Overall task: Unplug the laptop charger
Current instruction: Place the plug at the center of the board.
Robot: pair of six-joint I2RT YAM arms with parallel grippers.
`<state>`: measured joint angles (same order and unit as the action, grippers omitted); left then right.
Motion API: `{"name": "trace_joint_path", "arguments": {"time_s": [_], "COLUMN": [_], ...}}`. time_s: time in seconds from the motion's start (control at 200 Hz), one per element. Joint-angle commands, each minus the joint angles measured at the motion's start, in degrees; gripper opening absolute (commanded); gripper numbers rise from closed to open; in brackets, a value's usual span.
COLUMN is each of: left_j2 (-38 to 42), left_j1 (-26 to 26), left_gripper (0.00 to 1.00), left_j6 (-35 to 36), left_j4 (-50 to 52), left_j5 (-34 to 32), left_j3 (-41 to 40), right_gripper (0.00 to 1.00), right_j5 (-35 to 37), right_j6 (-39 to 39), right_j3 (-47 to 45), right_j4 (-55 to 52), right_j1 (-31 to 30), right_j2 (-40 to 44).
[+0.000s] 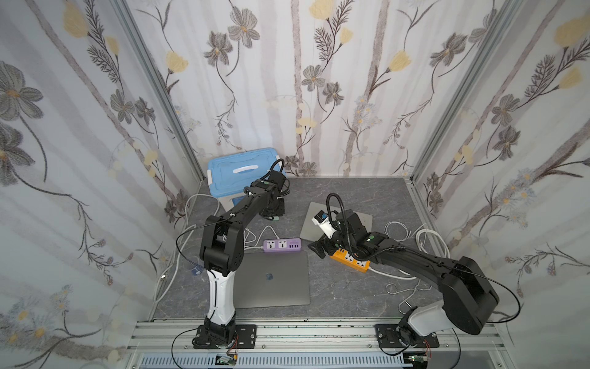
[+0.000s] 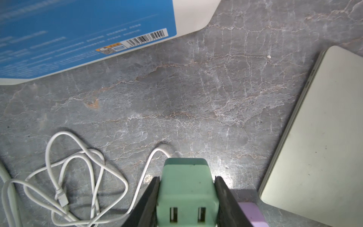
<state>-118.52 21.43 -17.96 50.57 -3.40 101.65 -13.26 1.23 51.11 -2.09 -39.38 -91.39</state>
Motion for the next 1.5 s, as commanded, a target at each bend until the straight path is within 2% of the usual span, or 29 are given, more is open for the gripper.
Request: {"name": "trace_joint_path", "arguments": {"time_s": [0.0,0.455,0.799,0.949,1.189,1.274,1.354,1.404,1.499], "left_j2": [-3.1,-11.3,-15.9,-17.5,-17.3,-16.5,-14.9,-14.5,-13.9], "left_j1": [0.2,3.2,3.2,3.1,3.2,3.2,3.2,3.2,3.2], "left_gripper": [0.17,0.21,0.35,0.36,0.37,0.48,0.66,0.70,0.74], "left_j6": [2.3,3.3,4.9,5.2,5.5,6.1,6.8,7.3,8.2], "left_j4": [4.3,5.1,5.7,6.2,5.4,4.3,2.2,2.1,2.1], "left_j5": [1.1,1.5,1.8,1.9,0.7,0.7,0.8,0.8,0.8], "left_j3": [3.1,8.8,13.2,15.1,13.7,12.4,10.8,11.3,12.6], "right_gripper": [1.00,1.00,1.00,1.00,1.00,1.00,1.00,1.00,1.00], "right_j5": [0.3,1.5,1.0,0.9,0.3,0.3,0.4,0.6,1.0], "right_j6": [-1.8,-1.8,-2.5,-2.4,-2.6,-2.8,-2.8,-2.7,-2.8], "right_j3": [-2.0,-6.0,-8.4,-8.4,-8.4,-8.4,-8.4,-8.4,-8.4], "right_j4": [3.6,3.7,4.4,4.3,4.7,5.2,5.0,4.7,4.4], "right_j1": [0.0,0.0,0.0,0.1,0.1,0.1,0.1,0.1,0.1], "right_j2": [3.8,9.8,9.6,9.2,8.1,7.8,7.8,8.1,8.9]}}
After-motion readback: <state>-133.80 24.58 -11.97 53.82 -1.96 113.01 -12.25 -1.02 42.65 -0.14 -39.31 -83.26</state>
